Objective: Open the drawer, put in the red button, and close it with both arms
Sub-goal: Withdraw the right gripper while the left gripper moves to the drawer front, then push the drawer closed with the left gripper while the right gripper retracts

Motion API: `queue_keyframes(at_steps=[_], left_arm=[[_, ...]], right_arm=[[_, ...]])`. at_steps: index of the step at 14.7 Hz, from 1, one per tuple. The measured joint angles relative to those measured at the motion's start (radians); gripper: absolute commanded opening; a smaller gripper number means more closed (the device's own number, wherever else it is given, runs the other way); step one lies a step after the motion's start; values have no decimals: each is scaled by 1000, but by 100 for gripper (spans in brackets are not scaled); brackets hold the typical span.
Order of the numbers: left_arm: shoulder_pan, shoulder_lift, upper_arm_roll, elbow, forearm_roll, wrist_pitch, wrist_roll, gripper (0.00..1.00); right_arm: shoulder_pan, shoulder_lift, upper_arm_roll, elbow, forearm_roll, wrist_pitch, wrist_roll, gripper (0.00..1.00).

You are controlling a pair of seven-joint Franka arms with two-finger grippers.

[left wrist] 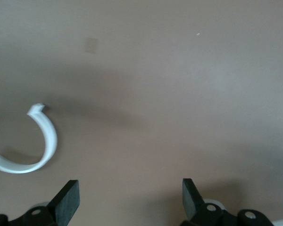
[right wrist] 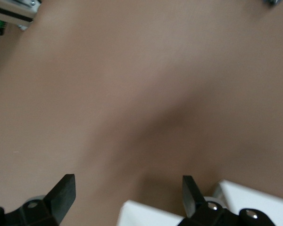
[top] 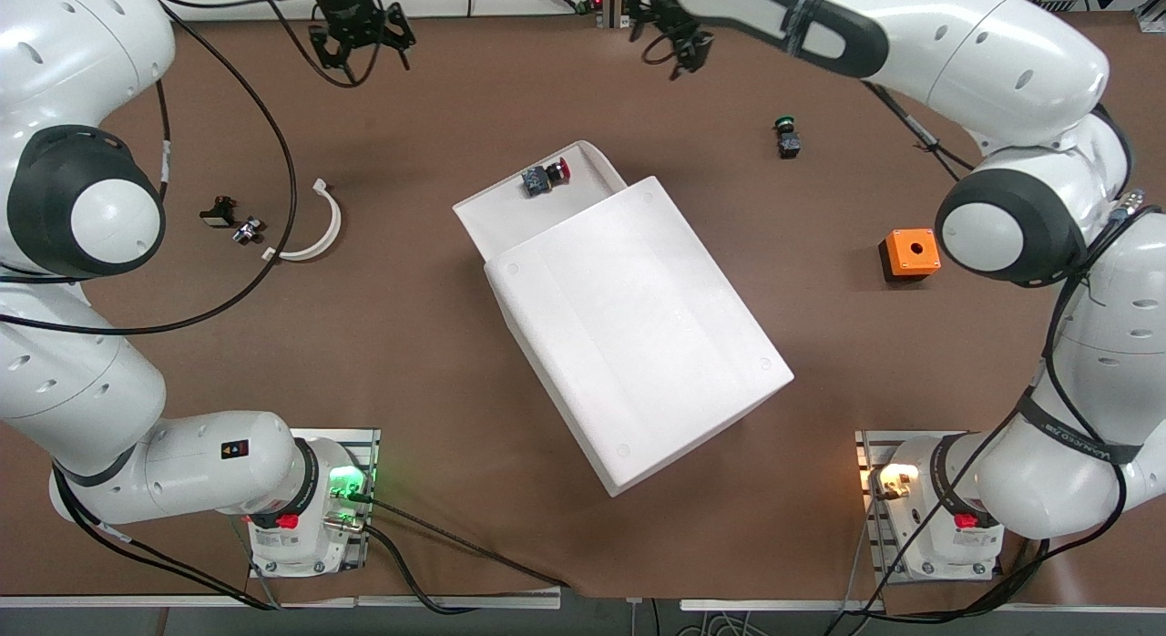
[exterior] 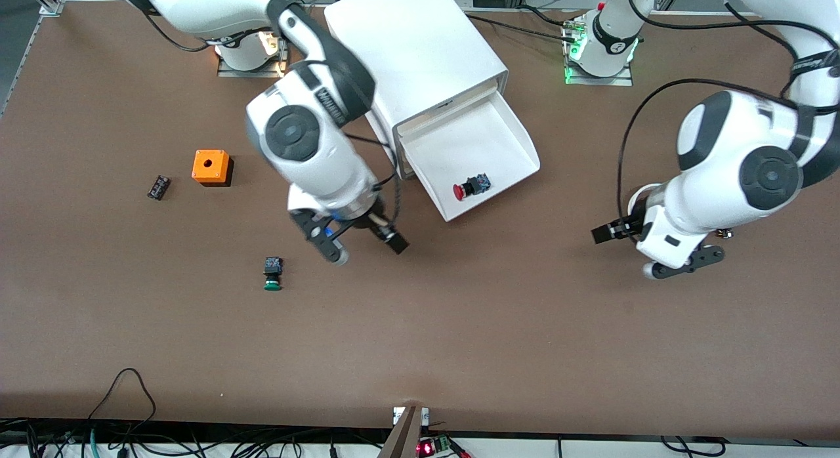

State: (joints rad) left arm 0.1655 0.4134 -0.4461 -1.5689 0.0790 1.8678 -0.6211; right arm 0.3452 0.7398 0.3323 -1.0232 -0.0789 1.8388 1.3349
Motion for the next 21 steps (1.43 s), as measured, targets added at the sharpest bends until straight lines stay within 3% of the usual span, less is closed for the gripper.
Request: queue_keyframes(at_steps=[9, 16, 21], left_arm=[[-100, 4, -69, -303, 0, 455, -318, 96], [-168, 17, -71, -371, 0, 489, -400, 98], [-200, 24, -98, -404, 0, 488, -438, 99]], right_arm=[[-246, -15, 1, -169, 3, -53, -605, 100], [-420, -116, 1, -329, 3, -58, -930, 100], [-490, -267, -18, -451, 2, -64, -1114, 100]])
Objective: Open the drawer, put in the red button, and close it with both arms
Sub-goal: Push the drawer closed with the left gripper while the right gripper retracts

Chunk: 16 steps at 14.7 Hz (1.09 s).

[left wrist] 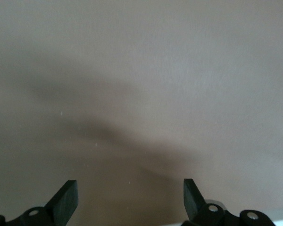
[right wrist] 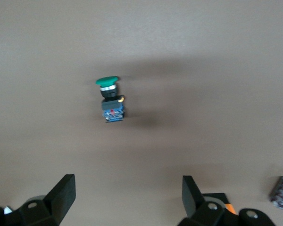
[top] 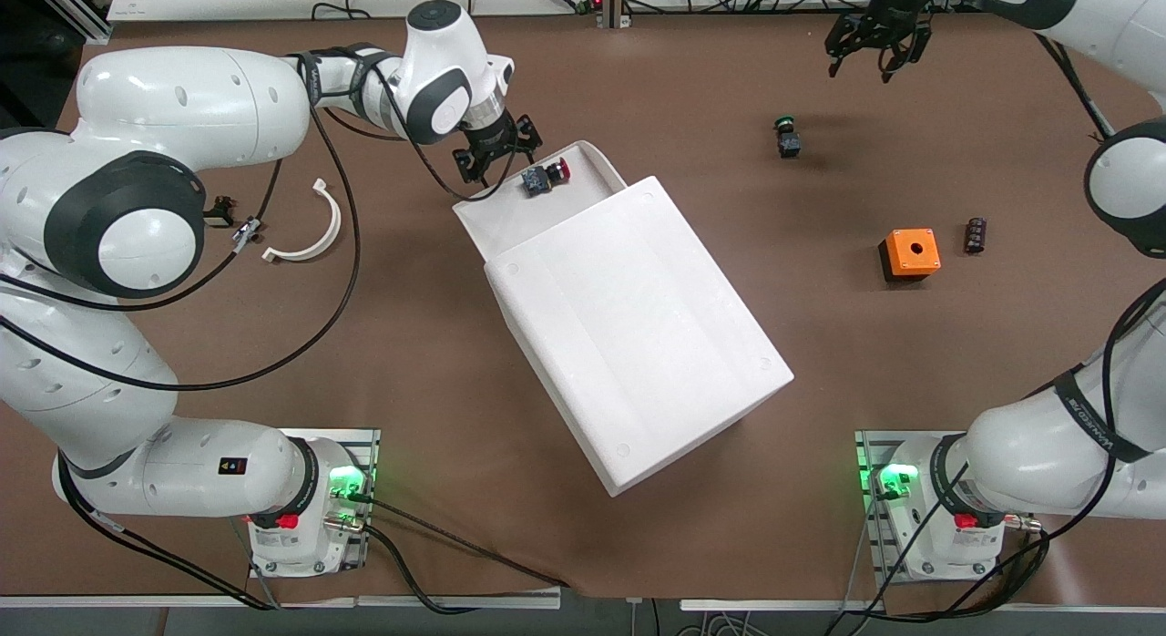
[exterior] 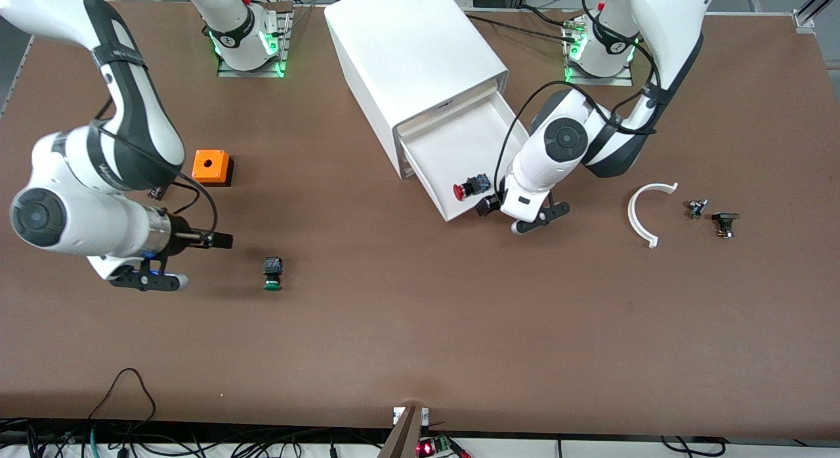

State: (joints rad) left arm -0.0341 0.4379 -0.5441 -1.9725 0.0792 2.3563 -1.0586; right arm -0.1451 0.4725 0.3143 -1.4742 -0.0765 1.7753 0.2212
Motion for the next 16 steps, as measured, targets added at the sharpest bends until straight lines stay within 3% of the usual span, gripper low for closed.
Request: queue_keyframes(at_steps=[4, 11, 16], left_arm=[[1, 0, -37, -1, 0, -52, -15, 99], [2, 0, -148, -6, 0, -169, -51, 99], [-3, 1, -211, -18, 0, -183, -107, 99]], right_arm=[[-2, -113, -14, -51, 0, -10, -34, 100], [-2, -322, -15, -70, 0, -164, -45, 100], [-2, -389, -16, -72, 1, -195, -54, 100]])
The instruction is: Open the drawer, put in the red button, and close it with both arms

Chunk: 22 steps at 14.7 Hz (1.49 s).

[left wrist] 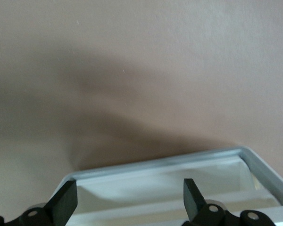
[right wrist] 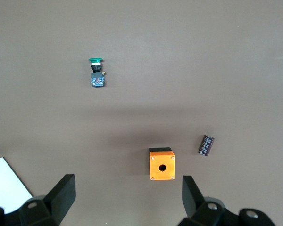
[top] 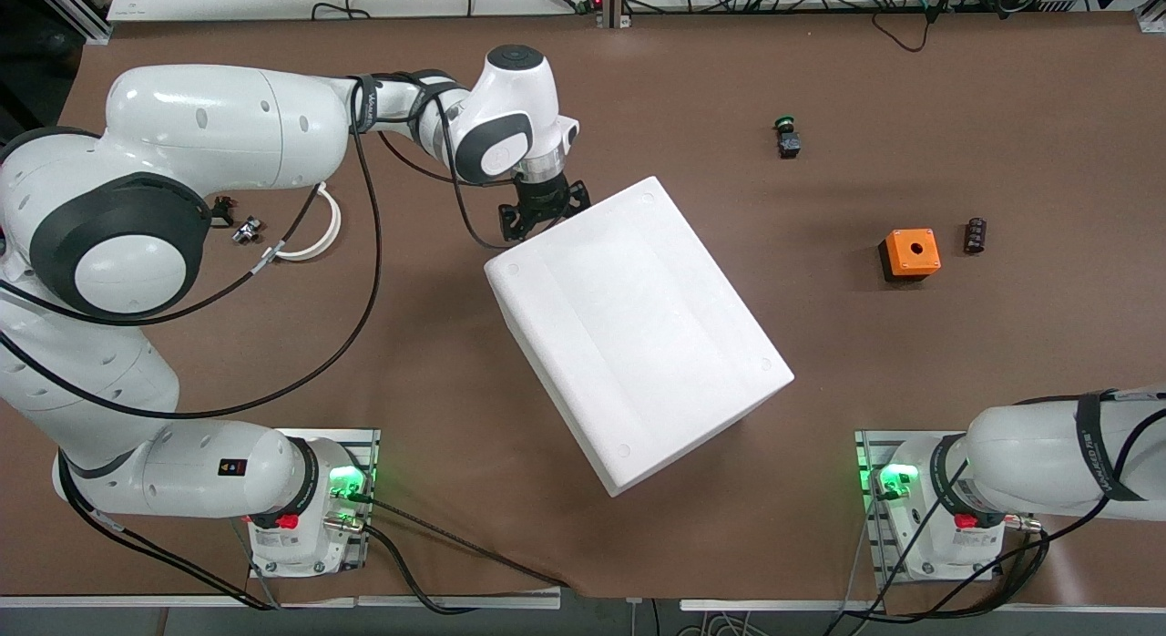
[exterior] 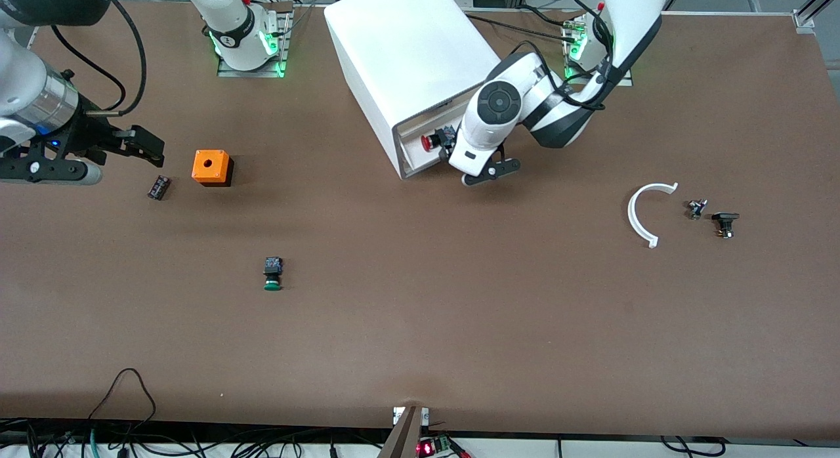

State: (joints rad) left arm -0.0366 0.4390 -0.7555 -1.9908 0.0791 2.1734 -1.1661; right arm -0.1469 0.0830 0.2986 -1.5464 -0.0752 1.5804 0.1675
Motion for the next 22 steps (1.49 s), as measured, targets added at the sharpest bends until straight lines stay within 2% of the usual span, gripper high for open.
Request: queue_keyframes(at_steps=[9, 17, 20, 21, 22], left_arm=[[-1, 0, -51, -18, 0, -1, -14, 99], [2, 0, -57, -16, 0, -18, -28, 99], [26, -2, -57, 29, 0, -75, -28, 99], [45, -4, -57, 56, 0, -106, -21, 99], [68, -5, -57, 92, 0, -151, 0, 99]], right_arm=[[0, -3, -13, 36, 3, 9, 17, 100], [0, -3, -27, 36, 8, 14, 17, 100], [6, -3, -30, 36, 8, 13, 17, 100], [23, -3, -48, 36, 8, 13, 17, 100], [61, -3, -90, 36, 8, 13, 18, 100]])
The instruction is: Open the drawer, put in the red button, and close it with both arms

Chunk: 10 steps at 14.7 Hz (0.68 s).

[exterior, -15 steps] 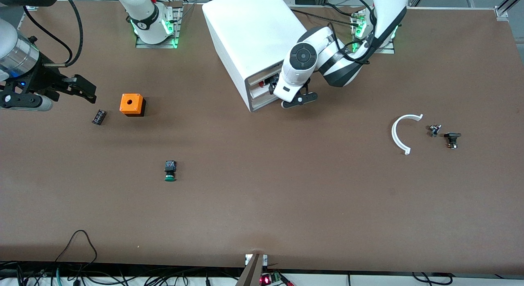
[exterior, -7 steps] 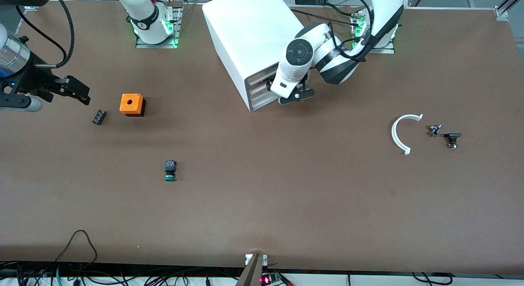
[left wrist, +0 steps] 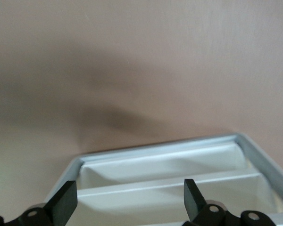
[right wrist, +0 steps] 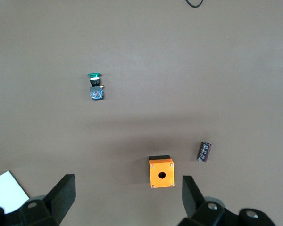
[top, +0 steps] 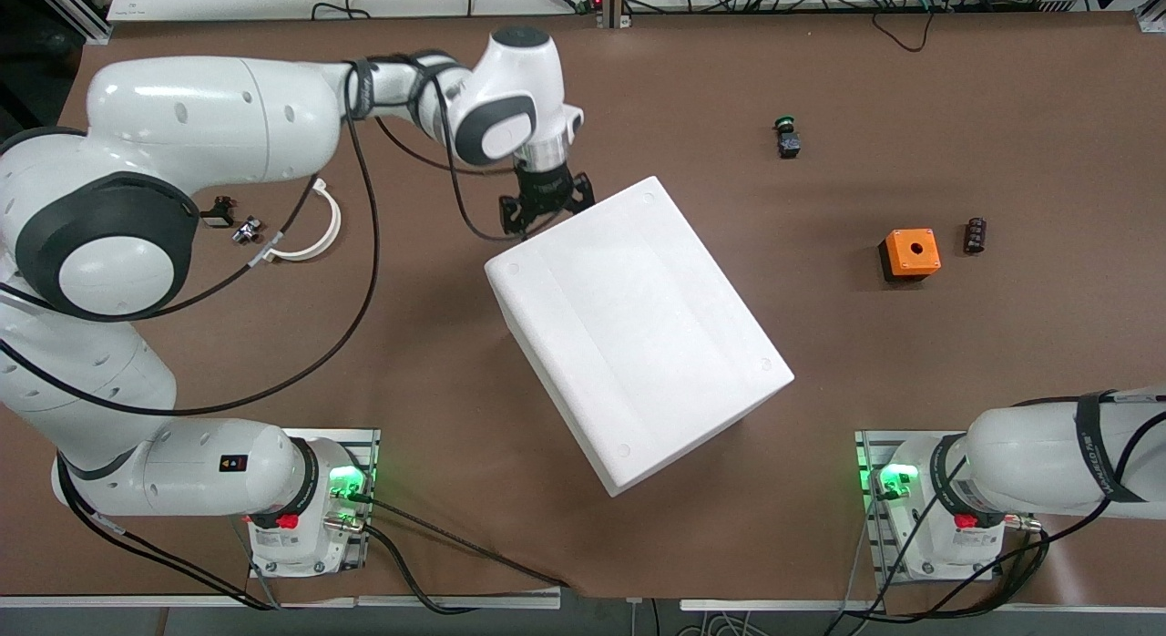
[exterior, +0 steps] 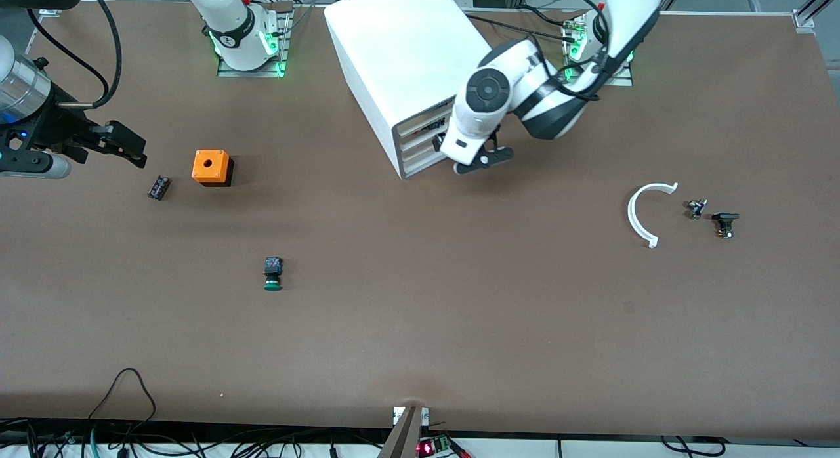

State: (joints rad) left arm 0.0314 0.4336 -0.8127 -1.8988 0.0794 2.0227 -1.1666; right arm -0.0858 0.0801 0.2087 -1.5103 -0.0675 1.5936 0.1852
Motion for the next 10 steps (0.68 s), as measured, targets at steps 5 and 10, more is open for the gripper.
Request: queue_keyframes(at_steps=[5, 10], left_arm=[[153, -23, 0, 198, 1, -275, 266, 99], [300, -91, 25, 261, 35, -343, 597, 100]], right_arm=[[109, -4, -121, 4, 0, 0, 0, 100], [118, -38, -122, 4, 1, -1, 2, 100]])
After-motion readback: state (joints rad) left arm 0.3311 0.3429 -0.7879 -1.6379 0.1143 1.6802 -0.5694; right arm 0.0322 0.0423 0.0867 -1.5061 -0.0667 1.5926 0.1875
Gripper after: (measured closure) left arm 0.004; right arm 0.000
